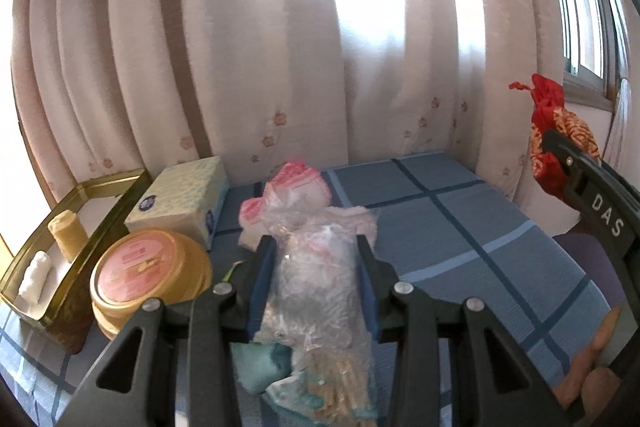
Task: Organize soft objects
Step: 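Carry the plastic cotton bag and red pouch with both tools over the gold tray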
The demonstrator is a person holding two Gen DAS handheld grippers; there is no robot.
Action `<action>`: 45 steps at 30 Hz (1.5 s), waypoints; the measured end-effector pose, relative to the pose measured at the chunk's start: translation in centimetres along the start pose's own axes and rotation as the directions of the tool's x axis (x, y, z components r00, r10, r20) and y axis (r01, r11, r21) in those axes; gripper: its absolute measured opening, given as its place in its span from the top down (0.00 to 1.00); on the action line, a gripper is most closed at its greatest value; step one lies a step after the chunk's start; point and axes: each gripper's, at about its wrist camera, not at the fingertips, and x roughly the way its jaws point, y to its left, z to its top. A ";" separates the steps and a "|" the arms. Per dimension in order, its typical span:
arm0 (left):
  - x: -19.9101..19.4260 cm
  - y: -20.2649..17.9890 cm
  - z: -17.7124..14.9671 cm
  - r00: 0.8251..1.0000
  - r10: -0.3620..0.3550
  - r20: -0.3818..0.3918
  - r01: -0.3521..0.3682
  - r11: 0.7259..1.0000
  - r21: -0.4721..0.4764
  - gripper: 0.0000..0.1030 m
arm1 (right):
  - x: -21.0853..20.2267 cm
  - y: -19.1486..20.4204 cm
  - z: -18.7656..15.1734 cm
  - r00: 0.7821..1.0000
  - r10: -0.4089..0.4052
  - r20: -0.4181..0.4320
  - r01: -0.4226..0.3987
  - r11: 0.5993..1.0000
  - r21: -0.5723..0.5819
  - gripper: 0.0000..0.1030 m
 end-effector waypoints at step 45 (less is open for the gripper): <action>-4.0 16.3 -1.7 0.984 0.176 0.037 -0.167 0.971 -0.172 0.63 | -4.0 15.2 -3.3 0.968 0.250 0.005 -0.249 0.964 -0.098 0.68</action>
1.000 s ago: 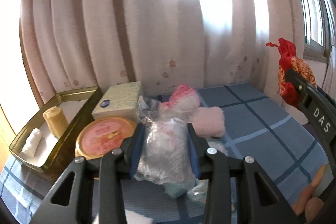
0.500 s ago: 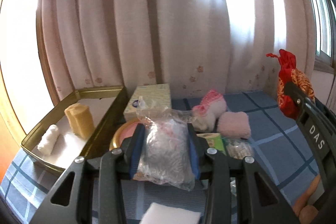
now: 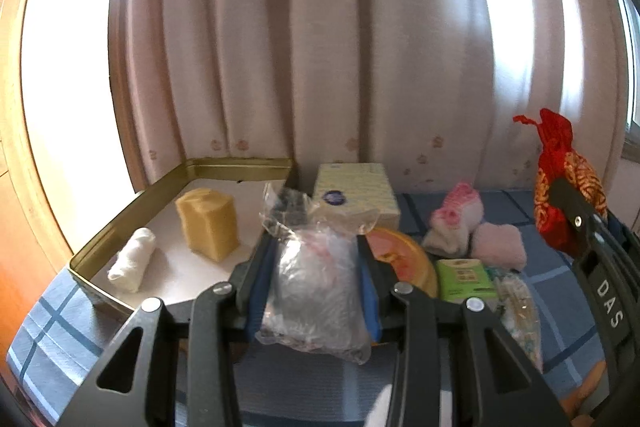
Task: Organize soft objects
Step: 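Carry the plastic cotton bag and red pouch with both tools over the gold tray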
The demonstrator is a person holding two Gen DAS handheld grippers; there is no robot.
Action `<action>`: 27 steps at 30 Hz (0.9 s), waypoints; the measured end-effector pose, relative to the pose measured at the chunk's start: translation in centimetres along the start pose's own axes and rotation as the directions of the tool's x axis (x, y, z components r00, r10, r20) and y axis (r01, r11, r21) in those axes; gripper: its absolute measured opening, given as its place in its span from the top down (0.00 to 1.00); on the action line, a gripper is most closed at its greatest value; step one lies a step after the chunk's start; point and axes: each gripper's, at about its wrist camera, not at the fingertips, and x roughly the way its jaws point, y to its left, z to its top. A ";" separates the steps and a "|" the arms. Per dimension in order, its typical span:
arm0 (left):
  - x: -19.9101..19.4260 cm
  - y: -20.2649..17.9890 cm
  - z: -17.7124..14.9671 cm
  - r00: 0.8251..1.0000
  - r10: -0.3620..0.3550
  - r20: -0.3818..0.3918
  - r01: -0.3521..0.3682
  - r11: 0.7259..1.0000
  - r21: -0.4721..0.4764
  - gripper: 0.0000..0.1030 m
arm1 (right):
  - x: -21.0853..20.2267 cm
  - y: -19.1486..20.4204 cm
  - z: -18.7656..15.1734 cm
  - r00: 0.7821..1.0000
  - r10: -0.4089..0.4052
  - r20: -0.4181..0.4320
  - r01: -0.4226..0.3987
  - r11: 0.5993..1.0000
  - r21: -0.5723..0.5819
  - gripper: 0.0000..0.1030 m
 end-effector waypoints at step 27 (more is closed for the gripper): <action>1.3 15.4 0.3 0.998 0.054 -0.016 -0.056 0.978 -0.201 0.63 | 0.8 12.9 -1.5 0.971 0.236 -0.040 -0.239 0.967 -0.085 0.68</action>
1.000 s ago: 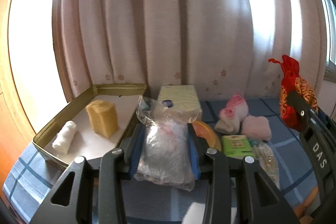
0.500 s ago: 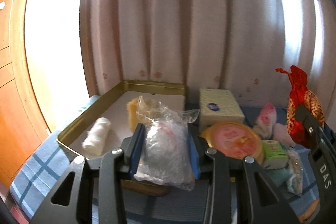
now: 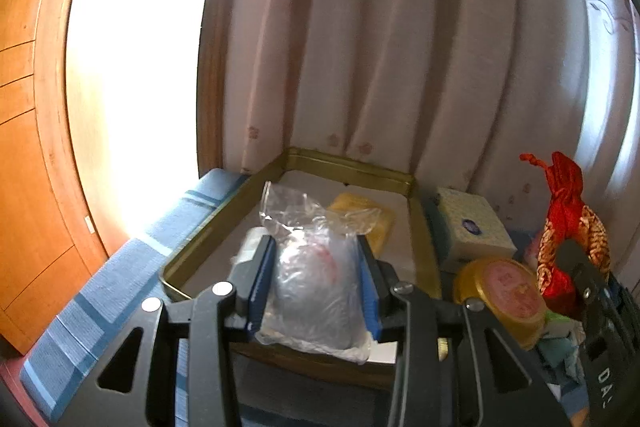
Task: Organize soft objects
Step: 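Carry the plastic cotton bag and red pouch with both tools over the gold tray, then open both tools to drop the cotton bag and red pouch into the tray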
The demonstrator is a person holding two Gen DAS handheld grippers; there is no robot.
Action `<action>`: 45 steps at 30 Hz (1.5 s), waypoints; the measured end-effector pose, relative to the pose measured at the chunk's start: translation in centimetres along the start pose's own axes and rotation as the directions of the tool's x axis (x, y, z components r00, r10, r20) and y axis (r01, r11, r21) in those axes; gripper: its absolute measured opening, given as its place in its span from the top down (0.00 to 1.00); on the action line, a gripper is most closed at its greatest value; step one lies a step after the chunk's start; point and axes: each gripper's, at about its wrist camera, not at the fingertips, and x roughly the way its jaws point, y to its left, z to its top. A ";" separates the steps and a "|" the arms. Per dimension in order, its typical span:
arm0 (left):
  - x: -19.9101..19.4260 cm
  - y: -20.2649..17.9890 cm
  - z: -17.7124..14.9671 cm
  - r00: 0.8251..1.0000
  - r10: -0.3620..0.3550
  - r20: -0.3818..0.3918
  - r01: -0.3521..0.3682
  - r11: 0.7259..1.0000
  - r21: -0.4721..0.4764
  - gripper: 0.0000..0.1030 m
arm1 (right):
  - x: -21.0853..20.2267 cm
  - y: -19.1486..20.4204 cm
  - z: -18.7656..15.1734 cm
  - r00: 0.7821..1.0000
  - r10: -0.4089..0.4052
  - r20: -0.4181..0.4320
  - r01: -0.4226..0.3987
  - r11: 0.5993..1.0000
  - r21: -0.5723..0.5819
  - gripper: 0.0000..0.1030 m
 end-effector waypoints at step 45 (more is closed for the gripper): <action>5.6 4.0 1.6 0.956 0.294 -0.011 -0.294 0.952 -0.085 0.00 | 8.5 5.4 -0.2 0.964 0.185 -0.189 -0.184 0.983 0.023 0.37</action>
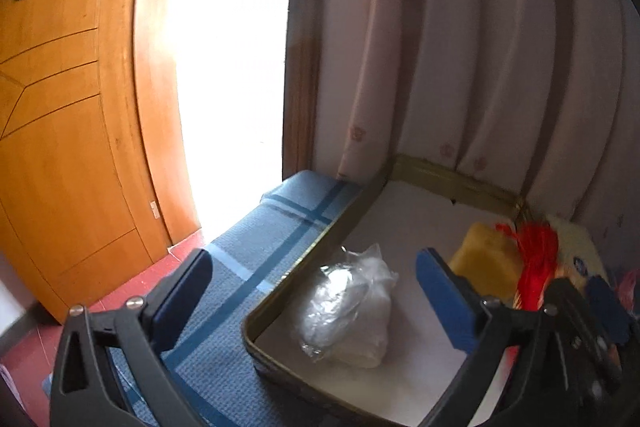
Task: Organize soft objects
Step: 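Open both tools to drop the cotton bag and red pouch into the tray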
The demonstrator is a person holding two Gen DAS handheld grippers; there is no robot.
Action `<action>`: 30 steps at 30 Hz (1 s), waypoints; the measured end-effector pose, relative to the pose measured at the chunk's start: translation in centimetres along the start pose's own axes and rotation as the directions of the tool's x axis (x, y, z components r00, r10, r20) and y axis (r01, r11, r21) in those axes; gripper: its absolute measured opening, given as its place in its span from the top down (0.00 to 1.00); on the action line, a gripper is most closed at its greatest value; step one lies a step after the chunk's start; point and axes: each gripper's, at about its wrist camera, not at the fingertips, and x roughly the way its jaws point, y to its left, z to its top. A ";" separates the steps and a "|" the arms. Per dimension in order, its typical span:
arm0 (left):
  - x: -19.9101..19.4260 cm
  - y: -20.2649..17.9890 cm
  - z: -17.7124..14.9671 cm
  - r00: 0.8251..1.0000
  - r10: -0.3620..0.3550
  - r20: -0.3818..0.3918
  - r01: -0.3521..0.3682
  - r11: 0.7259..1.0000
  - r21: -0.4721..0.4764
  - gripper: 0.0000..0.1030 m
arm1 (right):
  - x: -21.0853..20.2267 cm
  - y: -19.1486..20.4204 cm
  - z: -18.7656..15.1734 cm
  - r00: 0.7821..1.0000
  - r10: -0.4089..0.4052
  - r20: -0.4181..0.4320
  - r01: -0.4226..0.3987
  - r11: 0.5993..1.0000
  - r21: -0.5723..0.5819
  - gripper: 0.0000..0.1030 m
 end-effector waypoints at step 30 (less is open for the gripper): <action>-4.0 -1.2 -1.1 0.987 0.072 0.145 -0.080 0.995 0.051 0.00 | -5.1 -4.3 -1.2 0.958 -0.256 0.129 0.229 0.954 0.196 0.16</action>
